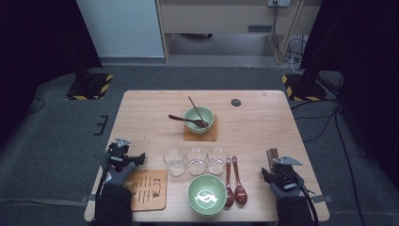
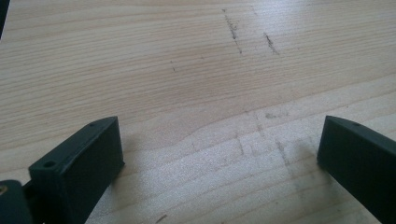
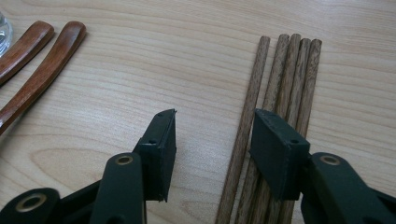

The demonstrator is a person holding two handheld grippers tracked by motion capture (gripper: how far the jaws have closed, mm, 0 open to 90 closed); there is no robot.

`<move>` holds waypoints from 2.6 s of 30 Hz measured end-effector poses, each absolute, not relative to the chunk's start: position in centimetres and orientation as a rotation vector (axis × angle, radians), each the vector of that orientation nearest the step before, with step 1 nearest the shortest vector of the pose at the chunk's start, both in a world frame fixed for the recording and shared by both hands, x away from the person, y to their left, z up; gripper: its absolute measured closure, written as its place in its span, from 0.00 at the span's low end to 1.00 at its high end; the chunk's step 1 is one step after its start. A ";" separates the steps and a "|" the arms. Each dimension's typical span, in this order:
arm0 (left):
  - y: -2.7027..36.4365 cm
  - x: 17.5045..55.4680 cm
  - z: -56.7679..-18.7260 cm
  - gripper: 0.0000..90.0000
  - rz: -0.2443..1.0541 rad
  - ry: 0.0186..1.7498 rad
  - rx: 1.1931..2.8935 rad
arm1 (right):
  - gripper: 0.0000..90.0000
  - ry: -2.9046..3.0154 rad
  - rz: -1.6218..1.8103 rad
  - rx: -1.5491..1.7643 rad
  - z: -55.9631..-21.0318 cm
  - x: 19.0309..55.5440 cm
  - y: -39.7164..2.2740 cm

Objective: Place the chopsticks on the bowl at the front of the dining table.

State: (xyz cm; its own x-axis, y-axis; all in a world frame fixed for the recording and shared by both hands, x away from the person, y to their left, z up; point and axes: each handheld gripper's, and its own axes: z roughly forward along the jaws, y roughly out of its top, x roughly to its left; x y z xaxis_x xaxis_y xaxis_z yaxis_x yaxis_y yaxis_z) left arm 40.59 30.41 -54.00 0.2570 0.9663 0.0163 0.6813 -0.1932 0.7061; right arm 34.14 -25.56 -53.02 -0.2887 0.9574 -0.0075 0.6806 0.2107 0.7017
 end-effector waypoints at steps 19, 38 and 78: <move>30.4 40.6 -54.0 0.00 0.635 1.490 1.951 | 0.56 2.061 0.835 1.493 -53.1 33.6 -25.3; 30.4 40.6 -54.0 0.00 0.635 1.490 1.951 | 0.74 2.123 0.840 1.477 -53.1 33.5 -24.5; 30.4 40.6 -54.0 0.00 0.634 1.490 1.951 | 0.93 2.135 0.788 1.529 -52.7 32.3 -25.0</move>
State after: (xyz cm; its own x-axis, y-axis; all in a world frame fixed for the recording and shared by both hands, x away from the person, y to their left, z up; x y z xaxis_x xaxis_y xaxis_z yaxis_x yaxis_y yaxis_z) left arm 40.59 30.41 -54.00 0.2571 0.9662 0.0163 0.6813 -0.1932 0.7061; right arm 32.33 -24.96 -52.74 -0.3235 0.9462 0.0046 0.7223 0.2438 0.6472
